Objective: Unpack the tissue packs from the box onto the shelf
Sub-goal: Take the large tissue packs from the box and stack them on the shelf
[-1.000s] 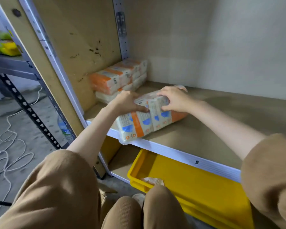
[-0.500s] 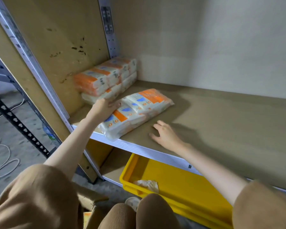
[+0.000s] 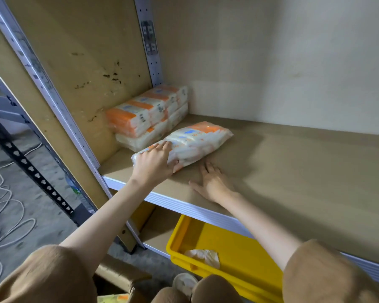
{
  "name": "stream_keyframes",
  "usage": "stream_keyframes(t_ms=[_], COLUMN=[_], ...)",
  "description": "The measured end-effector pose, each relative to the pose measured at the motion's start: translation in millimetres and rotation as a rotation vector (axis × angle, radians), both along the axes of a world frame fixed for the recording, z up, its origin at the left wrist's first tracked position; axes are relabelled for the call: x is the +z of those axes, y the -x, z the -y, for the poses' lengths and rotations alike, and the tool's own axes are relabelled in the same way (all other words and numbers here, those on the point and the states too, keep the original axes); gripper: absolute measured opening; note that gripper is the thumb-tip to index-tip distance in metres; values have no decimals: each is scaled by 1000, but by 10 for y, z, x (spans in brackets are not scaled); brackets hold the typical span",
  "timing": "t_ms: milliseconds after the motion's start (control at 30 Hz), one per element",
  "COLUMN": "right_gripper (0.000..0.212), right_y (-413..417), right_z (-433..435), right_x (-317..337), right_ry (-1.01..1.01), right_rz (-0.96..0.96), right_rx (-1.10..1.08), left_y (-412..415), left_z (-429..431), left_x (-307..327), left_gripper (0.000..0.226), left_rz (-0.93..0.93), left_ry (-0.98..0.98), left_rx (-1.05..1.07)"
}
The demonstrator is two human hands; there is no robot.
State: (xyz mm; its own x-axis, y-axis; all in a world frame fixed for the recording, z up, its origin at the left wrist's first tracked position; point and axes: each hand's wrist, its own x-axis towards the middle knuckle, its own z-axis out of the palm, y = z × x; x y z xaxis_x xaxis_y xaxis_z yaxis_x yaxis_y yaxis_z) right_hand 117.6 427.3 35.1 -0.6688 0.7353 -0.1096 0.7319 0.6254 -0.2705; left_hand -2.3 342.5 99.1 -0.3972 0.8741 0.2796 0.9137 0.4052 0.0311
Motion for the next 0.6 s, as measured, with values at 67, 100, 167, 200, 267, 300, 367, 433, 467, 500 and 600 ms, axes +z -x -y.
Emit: stream_keyframes(t_ms=[67, 100, 167, 200, 267, 300, 367, 433, 467, 500, 600], right_gripper=[74, 75, 79, 80, 82, 83, 84, 85, 85, 85, 86], right_y=[108, 158, 258, 307, 398, 434, 476, 487, 489, 487, 490], right_z=[-42, -59, -107, -138, -192, -219, -256, -266, -268, -271, -283], right_x=[0, -6, -1, 6, 18, 25, 21, -9, -22, -32, -54], right_ry=[6, -10, -6, 9, 16, 13, 5, -4, -9, -15, -16], right_rz=[-3, -23, -33, -21, 0, 3, -5, -23, -35, -45, -64], right_rx=[5, 2, 5, 9, 6, 0, -14, -21, -24, -27, -26], left_y=[49, 86, 166, 207, 292, 348, 483, 652, 734, 809, 1016], left_z=[-71, -103, -155, -180, -242, -287, -395, -510, -561, -613, -781], left_x=[200, 317, 575, 712, 971, 1080, 1244, 1300, 1289, 1256, 1073], left_gripper=[54, 52, 50, 47, 44, 43, 42, 42, 42, 42, 42], left_rz=[28, 44, 55, 56, 49, 37, -6, -42, -56, -68, -84], left_ry=[-27, -53, -134, -183, -264, -283, -291, -280, -265, -242, -172], left_rx=[44, 60, 72, 75, 95, 120, 186, 242, 260, 267, 251])
